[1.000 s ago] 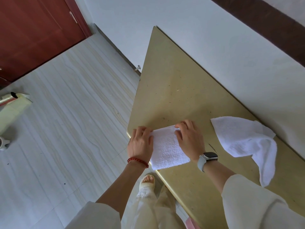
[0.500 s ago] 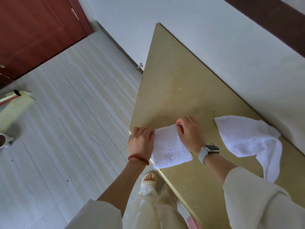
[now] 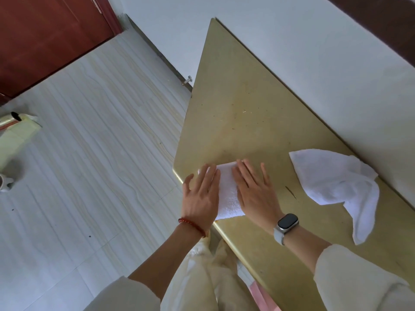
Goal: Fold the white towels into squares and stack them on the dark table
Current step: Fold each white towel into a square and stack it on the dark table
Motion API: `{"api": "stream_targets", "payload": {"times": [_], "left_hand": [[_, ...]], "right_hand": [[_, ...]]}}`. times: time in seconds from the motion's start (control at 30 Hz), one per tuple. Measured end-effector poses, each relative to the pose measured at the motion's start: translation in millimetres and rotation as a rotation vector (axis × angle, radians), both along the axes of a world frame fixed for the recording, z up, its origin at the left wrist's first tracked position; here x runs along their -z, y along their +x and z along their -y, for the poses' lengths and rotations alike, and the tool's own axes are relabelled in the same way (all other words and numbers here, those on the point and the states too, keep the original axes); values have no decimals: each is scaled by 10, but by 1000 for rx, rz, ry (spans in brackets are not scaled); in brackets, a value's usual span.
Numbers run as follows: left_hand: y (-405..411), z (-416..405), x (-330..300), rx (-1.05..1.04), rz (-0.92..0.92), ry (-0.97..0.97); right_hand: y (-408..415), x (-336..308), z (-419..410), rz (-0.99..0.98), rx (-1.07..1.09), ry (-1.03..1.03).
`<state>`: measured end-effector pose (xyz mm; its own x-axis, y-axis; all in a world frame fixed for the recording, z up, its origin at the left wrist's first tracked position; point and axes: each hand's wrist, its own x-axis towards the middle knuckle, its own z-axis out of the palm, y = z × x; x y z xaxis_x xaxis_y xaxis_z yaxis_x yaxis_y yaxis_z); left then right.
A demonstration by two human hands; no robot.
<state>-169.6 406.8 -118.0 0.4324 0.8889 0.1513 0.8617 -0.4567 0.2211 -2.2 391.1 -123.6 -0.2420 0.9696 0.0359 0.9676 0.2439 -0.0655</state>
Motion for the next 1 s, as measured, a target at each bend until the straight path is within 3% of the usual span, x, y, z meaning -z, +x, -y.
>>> {"api": "stream_targets", "payload": {"times": [0.2,0.5,0.63,0.7,0.83,1.0], "left_hand": [[-51,25,88,1,-198,-254],[-57,56,104,-32,-214,-300],[-56,66,80,-54,-215,-302],[-45,44,80,-58,-218,-293],[-13,29,72,-63,-227,-290],[-30,57,78,-71,-233,-292]], "right_hand": [[16,60,-33,18,39,-141],[-11,9,-23,-113,106,-162],[-109,-190,73,-407,527,-123],[-173,-254,49,-430,702,-210],[-236,-253,-59,-421,871,-367],[-247,-330,-168,-608,955,-566]]}}
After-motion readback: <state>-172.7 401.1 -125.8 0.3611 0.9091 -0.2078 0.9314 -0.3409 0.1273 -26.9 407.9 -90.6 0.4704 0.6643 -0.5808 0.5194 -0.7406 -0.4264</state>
